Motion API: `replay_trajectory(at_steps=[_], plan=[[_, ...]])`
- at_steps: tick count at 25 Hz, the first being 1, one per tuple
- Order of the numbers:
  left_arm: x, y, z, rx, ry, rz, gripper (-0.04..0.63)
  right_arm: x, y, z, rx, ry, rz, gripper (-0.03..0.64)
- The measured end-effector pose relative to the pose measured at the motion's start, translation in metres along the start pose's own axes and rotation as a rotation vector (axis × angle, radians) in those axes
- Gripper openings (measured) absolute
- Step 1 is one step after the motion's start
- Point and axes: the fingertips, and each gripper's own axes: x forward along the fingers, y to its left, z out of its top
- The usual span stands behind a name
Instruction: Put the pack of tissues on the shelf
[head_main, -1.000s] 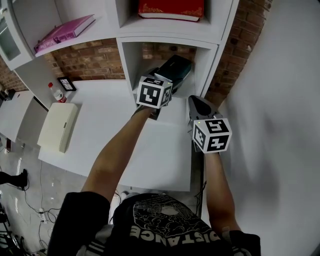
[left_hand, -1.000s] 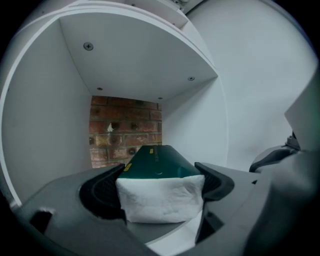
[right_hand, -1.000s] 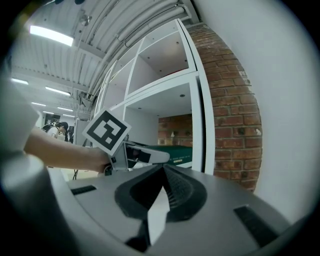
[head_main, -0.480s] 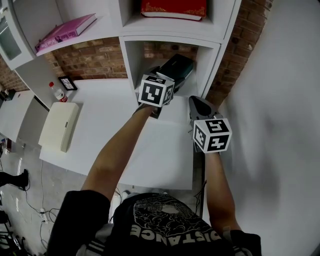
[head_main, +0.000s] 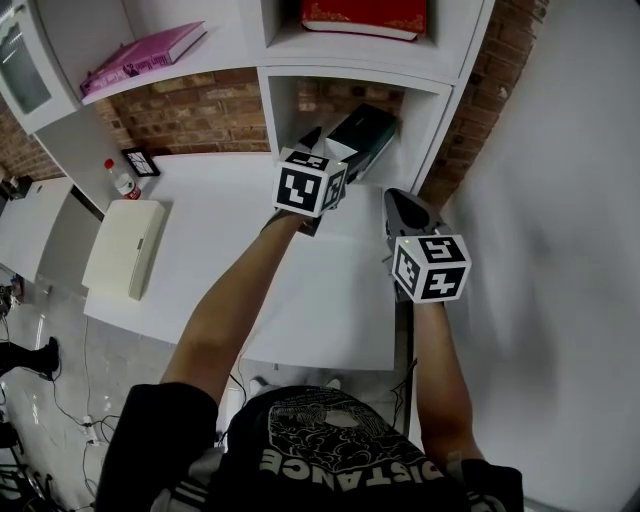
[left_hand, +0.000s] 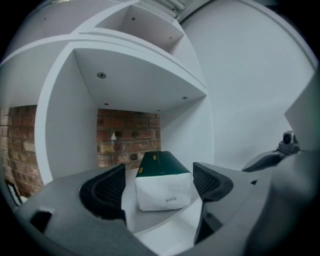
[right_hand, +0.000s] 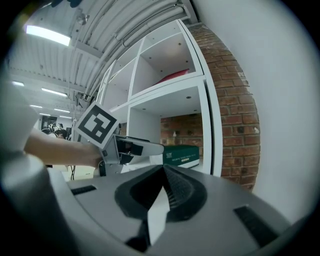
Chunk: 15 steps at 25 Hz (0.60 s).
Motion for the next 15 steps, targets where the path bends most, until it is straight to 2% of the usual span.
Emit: replay_trajectory(at_steps=[3,15], plan=[[-0.016,0.002,0.0,0.003,-0.005,-0.016,0.42,-0.001,0.009,0.003,-0.002,-0.003,-0.005,0.003],[-0.086,0.016,-0.005,0.03,-0.035,-0.088,0.293,-0.002,0.048,0.019,0.0,-0.035,-0.048,0.003]])
